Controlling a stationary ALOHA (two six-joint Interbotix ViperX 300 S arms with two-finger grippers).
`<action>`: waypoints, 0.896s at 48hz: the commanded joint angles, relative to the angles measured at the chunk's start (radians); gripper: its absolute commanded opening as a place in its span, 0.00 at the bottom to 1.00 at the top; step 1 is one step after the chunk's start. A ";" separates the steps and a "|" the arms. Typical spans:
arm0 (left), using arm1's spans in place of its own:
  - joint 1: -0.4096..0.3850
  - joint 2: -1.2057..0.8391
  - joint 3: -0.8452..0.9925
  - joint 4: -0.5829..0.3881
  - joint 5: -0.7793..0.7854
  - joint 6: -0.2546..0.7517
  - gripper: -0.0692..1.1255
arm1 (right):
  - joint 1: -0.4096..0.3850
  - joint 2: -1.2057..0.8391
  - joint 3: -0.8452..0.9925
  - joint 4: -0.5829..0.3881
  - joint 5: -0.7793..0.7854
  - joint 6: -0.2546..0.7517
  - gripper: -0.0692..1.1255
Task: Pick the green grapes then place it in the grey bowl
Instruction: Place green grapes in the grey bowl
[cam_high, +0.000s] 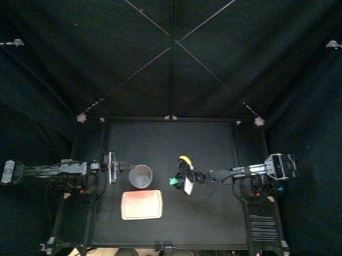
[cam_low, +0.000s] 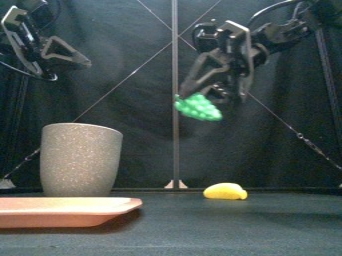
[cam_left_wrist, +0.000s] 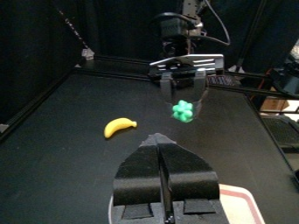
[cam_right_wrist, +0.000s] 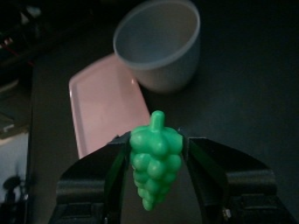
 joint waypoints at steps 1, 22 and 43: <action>0.003 0.002 -0.011 -0.002 -0.021 0.000 0.19 | -0.041 0.049 -0.087 -0.057 -0.089 0.002 0.60; 0.005 0.002 -0.008 -0.002 -0.031 0.000 0.19 | -0.069 0.318 -0.379 -0.118 -0.213 0.000 0.60; 0.006 0.000 0.000 -0.003 -0.055 0.002 0.19 | -0.086 0.430 -0.506 -0.094 -0.150 -0.005 0.68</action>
